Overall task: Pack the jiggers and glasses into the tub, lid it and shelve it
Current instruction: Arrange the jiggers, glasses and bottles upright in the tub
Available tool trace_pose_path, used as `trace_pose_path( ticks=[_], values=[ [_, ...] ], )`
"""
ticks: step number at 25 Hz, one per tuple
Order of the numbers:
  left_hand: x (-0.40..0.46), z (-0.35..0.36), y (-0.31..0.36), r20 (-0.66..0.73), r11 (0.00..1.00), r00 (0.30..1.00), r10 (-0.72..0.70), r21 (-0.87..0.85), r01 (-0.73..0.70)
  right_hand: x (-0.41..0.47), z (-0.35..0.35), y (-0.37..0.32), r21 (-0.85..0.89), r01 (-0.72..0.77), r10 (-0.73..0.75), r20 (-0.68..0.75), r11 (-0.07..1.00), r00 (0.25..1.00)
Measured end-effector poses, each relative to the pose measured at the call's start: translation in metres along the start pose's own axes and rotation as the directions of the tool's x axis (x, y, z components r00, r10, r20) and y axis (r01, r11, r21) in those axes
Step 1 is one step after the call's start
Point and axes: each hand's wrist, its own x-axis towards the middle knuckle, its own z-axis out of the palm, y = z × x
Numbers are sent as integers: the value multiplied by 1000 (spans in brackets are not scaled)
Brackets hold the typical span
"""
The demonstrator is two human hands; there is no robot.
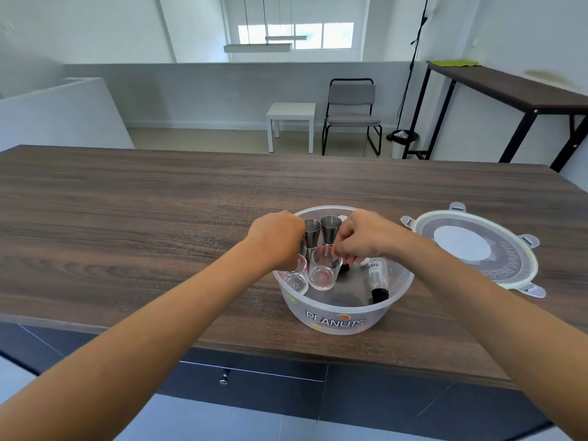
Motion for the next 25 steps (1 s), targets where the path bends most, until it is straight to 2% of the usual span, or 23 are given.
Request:
trace_pose_path(
  ticks=[5,9,11,12,13,14,15,17,20,25],
  values=[
    [0,4,-4,-53,999,998,-44,-20,43,6,2,-4,31,-51,53,-55,998,997],
    [1,10,-13,-50,979,990,-132,-164,123,8,-5,-6,66,-69,76,-117,995,990],
    [4,12,-21,1,936,984,-175,-310,167,10,-7,-6,86,-72,85,-161,994,983],
    [5,14,-24,55,863,976,-210,-459,211,11,-6,-6,97,-70,87,-181,993,980],
    [8,16,-25,127,725,962,-240,-635,265,11,-3,-5,104,-64,84,-203,993,975],
    [9,18,-25,192,540,950,-247,-787,299,12,0,-4,107,-56,79,-224,993,971],
    [10,22,-23,231,359,942,-244,-880,309,13,3,-3,107,-54,78,-240,993,968],
    [11,27,-22,247,173,928,-279,-937,302,16,8,-2,86,-74,92,-239,994,967],
    [10,31,-22,273,10,907,-321,-956,292,21,13,-2,73,-118,130,-195,990,972],
    [9,29,-22,302,-75,905,-299,-953,293,23,17,0,87,-135,148,-177,987,973]
  ],
)
